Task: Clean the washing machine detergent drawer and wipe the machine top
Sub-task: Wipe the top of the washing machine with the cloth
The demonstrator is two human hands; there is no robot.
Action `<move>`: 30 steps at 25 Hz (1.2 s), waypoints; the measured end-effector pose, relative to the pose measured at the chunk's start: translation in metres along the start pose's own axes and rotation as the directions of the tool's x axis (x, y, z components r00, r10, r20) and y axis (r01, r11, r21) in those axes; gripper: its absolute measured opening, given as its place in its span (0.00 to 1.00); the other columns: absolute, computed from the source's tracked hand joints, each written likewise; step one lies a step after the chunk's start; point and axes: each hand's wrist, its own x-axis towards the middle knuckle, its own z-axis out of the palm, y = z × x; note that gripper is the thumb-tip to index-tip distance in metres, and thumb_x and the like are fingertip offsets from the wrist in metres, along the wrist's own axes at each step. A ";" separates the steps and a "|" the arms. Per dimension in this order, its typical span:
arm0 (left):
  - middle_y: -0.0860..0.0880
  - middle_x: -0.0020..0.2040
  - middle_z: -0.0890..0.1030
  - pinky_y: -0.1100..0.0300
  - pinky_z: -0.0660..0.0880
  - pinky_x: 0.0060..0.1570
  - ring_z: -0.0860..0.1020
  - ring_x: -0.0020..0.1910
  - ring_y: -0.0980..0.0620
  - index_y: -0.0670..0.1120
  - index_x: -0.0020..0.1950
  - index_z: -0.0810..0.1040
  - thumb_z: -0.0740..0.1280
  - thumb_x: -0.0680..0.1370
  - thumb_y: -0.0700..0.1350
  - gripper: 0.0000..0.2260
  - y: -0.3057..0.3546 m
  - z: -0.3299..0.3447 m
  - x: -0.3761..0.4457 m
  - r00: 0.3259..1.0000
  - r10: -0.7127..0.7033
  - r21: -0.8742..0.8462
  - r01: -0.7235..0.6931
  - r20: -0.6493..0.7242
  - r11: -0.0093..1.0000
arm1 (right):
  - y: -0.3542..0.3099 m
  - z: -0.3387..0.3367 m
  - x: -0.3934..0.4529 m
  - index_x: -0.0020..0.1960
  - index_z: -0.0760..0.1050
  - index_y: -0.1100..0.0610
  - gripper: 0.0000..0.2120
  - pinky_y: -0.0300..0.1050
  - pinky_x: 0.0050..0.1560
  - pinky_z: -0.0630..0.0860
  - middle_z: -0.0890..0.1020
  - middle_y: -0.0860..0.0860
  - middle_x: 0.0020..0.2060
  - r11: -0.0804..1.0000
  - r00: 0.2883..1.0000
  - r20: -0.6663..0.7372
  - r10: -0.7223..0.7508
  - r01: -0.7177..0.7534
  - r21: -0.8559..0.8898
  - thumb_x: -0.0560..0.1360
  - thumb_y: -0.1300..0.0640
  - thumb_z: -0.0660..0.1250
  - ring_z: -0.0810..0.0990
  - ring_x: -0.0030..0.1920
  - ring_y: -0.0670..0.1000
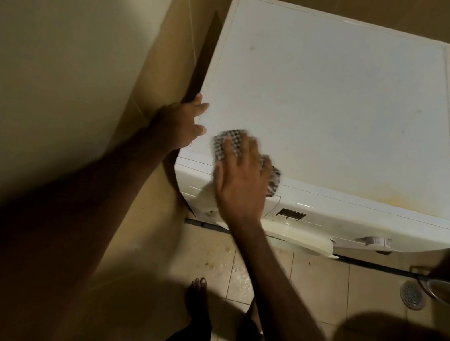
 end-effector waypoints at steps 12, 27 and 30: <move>0.50 0.74 0.76 0.54 0.76 0.60 0.78 0.67 0.49 0.50 0.79 0.69 0.60 0.86 0.49 0.20 -0.010 0.004 -0.009 0.968 -0.240 -0.847 0.182 0.066 0.500 | -0.043 0.009 0.034 0.83 0.59 0.49 0.27 0.65 0.80 0.52 0.56 0.54 0.84 0.990 0.995 0.031 -0.098 0.094 0.100 0.86 0.43 0.49 0.53 0.83 0.57; 0.40 0.62 0.84 0.56 0.76 0.53 0.82 0.59 0.42 0.39 0.65 0.81 0.62 0.85 0.41 0.13 0.032 0.022 -0.041 0.817 -0.428 -0.335 0.308 -0.386 0.890 | -0.048 0.008 0.038 0.84 0.51 0.61 0.38 0.51 0.82 0.44 0.59 0.57 0.83 0.898 0.983 0.067 -0.170 0.127 0.421 0.83 0.39 0.54 0.57 0.83 0.55; 0.45 0.54 0.83 0.65 0.71 0.43 0.82 0.54 0.46 0.41 0.59 0.79 0.60 0.87 0.46 0.11 0.032 0.027 -0.038 0.829 -0.375 -0.293 0.269 -0.415 0.918 | -0.047 0.008 0.037 0.84 0.51 0.61 0.37 0.55 0.83 0.48 0.56 0.58 0.83 0.921 0.978 0.064 -0.198 0.164 0.353 0.83 0.40 0.52 0.54 0.83 0.56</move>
